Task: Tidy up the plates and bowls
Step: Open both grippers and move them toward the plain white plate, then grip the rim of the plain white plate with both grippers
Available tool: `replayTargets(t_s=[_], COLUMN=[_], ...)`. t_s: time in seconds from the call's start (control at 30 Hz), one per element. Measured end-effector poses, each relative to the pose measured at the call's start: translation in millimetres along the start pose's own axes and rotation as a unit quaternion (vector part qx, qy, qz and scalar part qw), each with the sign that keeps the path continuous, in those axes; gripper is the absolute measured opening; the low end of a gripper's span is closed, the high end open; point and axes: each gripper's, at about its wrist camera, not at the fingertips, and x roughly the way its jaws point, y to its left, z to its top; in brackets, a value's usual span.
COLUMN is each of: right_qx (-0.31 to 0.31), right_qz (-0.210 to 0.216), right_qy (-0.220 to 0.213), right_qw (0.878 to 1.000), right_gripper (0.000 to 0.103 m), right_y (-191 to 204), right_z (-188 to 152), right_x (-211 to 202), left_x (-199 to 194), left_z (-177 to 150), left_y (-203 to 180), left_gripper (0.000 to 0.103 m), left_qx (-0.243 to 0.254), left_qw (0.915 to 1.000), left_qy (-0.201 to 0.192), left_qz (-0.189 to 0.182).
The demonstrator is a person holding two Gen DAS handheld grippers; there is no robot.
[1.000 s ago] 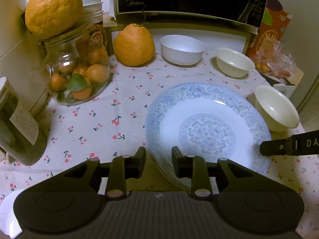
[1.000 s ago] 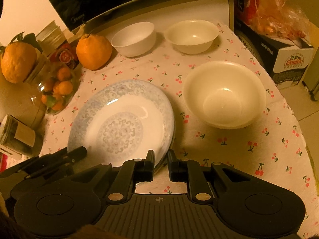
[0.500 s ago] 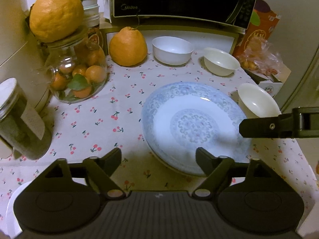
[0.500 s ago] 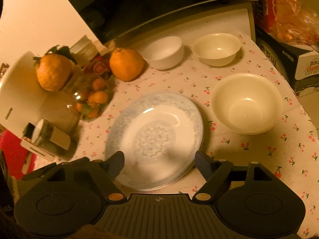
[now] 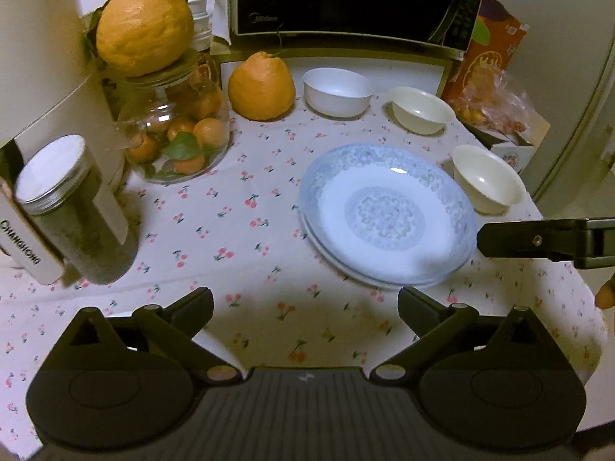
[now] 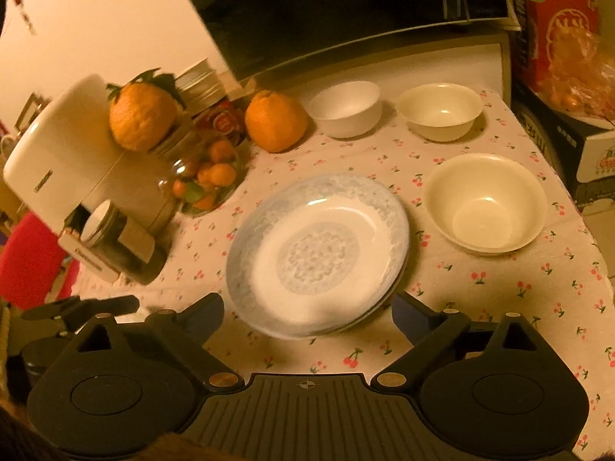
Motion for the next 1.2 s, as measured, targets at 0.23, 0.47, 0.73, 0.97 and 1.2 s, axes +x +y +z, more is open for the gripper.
replayTargets(t_s=[0.23,0.47,0.73,0.97,1.2], right_qx=[-0.023,-0.059,-0.081,-0.101,-0.109], right_qz=[0.019,0.039,0.055,0.070,0.094], right_qy=[0.009,0.021,0.034,0.053,0.079], right_qw=[1.000,0.997,0.995,0.991,0.986], right_gripper=[0.096,0.096,0.096,0.096,0.096], right_y=[17.5,41.8,66.6,93.5,122.2], right_z=[-11.9,-25.6,-41.0,-58.2,-75.5], right_x=[3.6,12.2,23.0,38.6,55.7], left_x=[-16.7,-30.9,-46.4,-54.3,-55.1], left_z=[-13.1,-27.7,-52.0,-70.9,-81.5], left_y=[21.4,48.6,79.2,109.4,135.9], left_gripper=[0.102,0.102,0.102,0.101,0.090], left_qx=[0.004,0.002,0.003,-0.013,-0.049], left_qw=[0.9999,0.9996,0.9990,0.9990,0.9983], left_qy=[-0.004,-0.008,-0.010,0.003,0.030], left_qz=[0.010,0.026,0.044,0.042,0.004])
